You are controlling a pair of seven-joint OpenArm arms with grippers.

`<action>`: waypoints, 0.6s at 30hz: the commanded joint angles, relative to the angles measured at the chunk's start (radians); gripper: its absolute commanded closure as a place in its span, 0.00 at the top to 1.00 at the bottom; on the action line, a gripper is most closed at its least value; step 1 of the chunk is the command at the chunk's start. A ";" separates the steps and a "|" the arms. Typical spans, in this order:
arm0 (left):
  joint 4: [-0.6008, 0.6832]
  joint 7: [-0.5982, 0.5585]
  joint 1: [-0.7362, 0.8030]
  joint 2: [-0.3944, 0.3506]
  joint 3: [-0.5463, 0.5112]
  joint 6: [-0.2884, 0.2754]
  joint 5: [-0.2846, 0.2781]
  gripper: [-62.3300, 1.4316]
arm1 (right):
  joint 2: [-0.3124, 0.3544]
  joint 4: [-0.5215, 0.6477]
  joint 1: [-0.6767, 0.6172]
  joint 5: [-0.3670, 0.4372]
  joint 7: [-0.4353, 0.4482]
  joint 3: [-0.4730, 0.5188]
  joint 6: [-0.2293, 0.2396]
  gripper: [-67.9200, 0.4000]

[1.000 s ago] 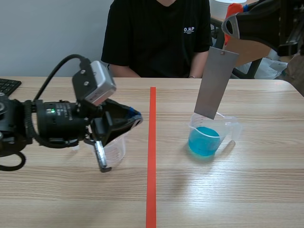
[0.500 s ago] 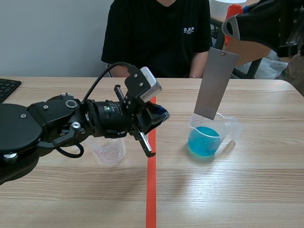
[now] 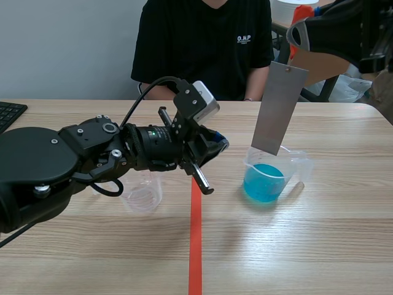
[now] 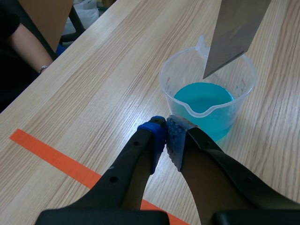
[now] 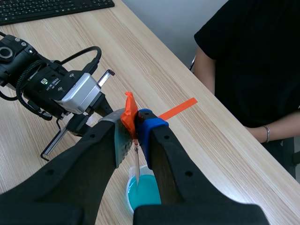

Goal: Do the redox reaction experiment.
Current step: 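Raise the plate and point at it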

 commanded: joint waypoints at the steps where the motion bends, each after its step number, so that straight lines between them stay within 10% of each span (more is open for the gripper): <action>1: 0.022 -0.022 -0.011 0.017 -0.001 -0.015 -0.007 0.09 | 0.018 0.015 0.014 0.013 0.012 0.014 0.006 0.02; 18: 0.022 -0.042 -0.011 0.040 -0.001 -0.043 -0.012 0.09 | 0.018 0.015 0.014 0.014 0.012 0.014 0.006 0.02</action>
